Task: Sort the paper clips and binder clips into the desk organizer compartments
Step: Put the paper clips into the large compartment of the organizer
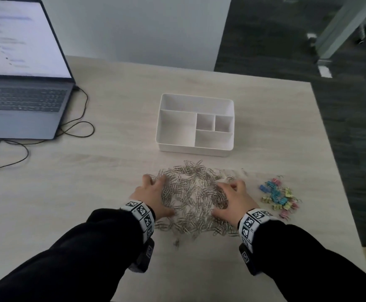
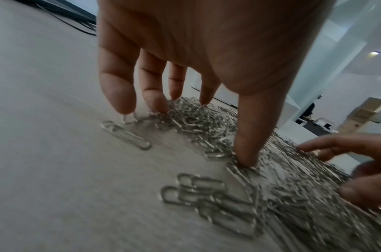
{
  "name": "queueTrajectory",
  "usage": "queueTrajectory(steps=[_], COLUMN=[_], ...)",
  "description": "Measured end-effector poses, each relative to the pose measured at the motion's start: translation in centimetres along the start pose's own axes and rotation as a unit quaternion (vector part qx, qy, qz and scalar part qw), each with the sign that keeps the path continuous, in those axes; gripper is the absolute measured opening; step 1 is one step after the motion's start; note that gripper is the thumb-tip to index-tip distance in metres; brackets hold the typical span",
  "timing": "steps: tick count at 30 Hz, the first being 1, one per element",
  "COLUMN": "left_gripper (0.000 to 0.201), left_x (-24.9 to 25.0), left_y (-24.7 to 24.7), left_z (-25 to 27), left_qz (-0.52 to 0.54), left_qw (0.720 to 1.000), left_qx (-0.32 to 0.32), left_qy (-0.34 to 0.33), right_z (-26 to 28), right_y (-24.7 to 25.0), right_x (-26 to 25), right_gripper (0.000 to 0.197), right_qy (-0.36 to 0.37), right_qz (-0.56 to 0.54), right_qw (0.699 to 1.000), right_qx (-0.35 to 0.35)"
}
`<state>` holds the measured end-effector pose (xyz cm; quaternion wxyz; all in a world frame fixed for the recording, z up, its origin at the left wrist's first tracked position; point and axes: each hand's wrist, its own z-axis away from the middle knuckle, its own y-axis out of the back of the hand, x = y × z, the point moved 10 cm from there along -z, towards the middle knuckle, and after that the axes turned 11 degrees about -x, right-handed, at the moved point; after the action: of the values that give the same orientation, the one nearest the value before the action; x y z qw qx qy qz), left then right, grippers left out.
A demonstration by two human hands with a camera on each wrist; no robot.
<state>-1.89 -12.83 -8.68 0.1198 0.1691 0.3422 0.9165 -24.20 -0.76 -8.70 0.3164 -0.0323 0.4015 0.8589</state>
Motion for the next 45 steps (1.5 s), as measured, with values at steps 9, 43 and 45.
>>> queueTrajectory(steps=[9,43,45], left_gripper=[0.025,0.018,0.016], left_x=[2.3,5.1,5.3], left_y=[-0.5,17.5,17.2], left_z=[-0.9,-9.4,-10.0], left_qz=[0.011,0.122,0.082], left_qw=[0.998,0.98,0.986], left_qx=[-0.007,0.107,0.096], left_qy=[-0.062,-0.117,-0.107], right_z=[-0.4,-12.5,-13.1], right_y=[-0.3,13.9,13.9], right_x=[-2.6,-14.6,-15.2], right_gripper=[0.02,0.014,0.017], right_qy=[0.07,0.098,0.098], right_qz=[0.012,-0.163,-0.092], right_qw=[0.997,0.978,0.988], right_qx=[0.019,0.089,0.08])
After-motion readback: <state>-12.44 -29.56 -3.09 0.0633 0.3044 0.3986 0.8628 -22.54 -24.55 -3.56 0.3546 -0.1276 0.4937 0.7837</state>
